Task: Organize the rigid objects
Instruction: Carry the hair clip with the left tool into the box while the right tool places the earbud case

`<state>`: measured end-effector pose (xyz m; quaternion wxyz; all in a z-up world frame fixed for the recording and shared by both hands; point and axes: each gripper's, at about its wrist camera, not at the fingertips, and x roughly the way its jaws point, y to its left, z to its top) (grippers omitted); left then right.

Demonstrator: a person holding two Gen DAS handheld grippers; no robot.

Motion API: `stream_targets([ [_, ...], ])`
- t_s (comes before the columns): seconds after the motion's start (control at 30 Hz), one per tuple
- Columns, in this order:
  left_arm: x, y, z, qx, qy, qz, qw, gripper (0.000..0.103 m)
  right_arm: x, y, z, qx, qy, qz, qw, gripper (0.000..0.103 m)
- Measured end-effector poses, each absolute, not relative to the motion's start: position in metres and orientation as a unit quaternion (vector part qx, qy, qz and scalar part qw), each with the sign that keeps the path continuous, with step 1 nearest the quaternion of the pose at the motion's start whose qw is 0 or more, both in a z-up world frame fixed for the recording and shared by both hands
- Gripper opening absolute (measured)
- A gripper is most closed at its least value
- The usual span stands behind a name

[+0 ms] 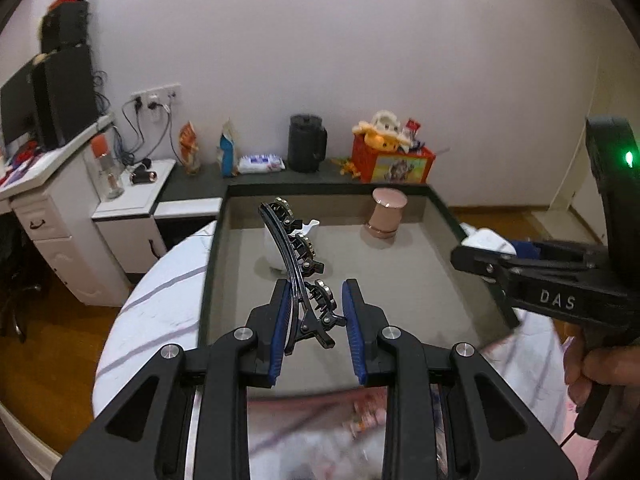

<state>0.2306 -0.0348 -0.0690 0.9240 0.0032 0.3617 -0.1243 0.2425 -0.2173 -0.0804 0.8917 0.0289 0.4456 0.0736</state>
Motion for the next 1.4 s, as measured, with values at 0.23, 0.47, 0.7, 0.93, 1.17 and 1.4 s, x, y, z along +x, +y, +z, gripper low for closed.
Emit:
stream_targets([
  [0.23,0.279,-0.047,-0.109,0.005,0.426,-0.133,0.895,0.027,0.289,-0.222,-0.114,0.031,0.493,0.068,0.867,0.044],
  [0.47,0.294,-0.052,-0.121,0.023,0.449,-0.111,0.886,0.051,0.305,-0.221,-0.130,0.012,0.515,0.055,0.855,0.044],
  [0.7,0.283,-0.042,-0.108,0.030,0.430,-0.077,0.899,0.099,0.294,-0.219,-0.117,0.013,0.496,0.053,0.867,0.086],
  [0.93,0.250,-0.026,-0.079,0.013,0.406,-0.074,0.911,0.101,0.254,-0.226,-0.075,0.040,0.446,0.040,0.893,0.096],
  [1.17,0.197,-0.011,-0.050,0.002,0.376,-0.076,0.923,0.102,0.182,-0.226,-0.035,0.050,0.398,0.044,0.915,0.103],
  [1.4,0.126,0.006,-0.033,-0.009,0.353,-0.075,0.932,0.102,0.110,-0.229,-0.027,0.056,0.378,0.035,0.923,0.103],
])
